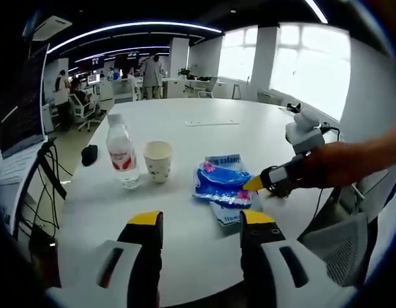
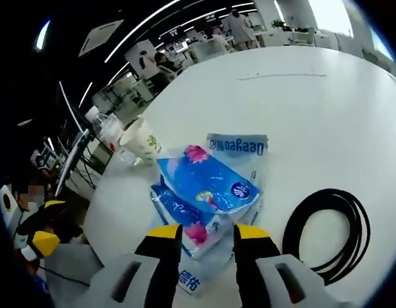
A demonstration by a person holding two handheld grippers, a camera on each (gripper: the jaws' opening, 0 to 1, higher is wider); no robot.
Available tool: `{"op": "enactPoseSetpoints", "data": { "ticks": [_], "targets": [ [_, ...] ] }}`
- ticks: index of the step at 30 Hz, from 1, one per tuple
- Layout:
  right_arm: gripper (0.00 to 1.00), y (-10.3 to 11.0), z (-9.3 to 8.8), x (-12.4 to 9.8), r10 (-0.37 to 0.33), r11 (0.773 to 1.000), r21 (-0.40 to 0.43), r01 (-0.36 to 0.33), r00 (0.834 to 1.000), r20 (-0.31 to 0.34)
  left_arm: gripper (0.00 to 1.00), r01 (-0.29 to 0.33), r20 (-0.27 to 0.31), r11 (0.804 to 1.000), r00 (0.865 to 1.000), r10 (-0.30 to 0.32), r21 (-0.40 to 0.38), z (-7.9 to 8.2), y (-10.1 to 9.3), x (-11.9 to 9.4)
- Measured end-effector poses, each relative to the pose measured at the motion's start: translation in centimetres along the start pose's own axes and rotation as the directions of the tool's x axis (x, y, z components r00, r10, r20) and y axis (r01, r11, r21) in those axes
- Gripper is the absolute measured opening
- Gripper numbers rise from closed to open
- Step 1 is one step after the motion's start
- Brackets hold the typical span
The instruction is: Arrange the tabletop items into an orderly group along one side of the table until the central work area is clear of visible clutter.
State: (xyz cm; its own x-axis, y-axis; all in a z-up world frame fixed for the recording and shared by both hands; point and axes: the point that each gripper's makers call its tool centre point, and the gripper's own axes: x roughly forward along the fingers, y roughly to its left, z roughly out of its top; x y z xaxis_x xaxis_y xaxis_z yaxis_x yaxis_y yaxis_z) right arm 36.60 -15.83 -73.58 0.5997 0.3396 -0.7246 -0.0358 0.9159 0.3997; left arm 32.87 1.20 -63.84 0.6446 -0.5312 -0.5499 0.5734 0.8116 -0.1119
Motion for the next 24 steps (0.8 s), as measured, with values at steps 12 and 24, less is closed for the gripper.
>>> {"op": "enactPoseSetpoints", "data": {
  "ticks": [12, 24],
  "targets": [
    [0.11, -1.3, -0.7, 0.2, -0.02, 0.998, 0.062, 0.021, 1.0, -0.022, 0.45, -0.016, 0.0, 1.0, 1.0, 0.016, -0.017, 0.0, 0.4, 0.0],
    [0.01, -2.1, -0.6, -1.1, -0.01, 0.996, 0.086, 0.009, 1.0, 0.016, 0.45, -0.015, -0.008, 1.0, 1.0, 0.015, -0.021, 0.0, -0.2, 0.1]
  ]
}}
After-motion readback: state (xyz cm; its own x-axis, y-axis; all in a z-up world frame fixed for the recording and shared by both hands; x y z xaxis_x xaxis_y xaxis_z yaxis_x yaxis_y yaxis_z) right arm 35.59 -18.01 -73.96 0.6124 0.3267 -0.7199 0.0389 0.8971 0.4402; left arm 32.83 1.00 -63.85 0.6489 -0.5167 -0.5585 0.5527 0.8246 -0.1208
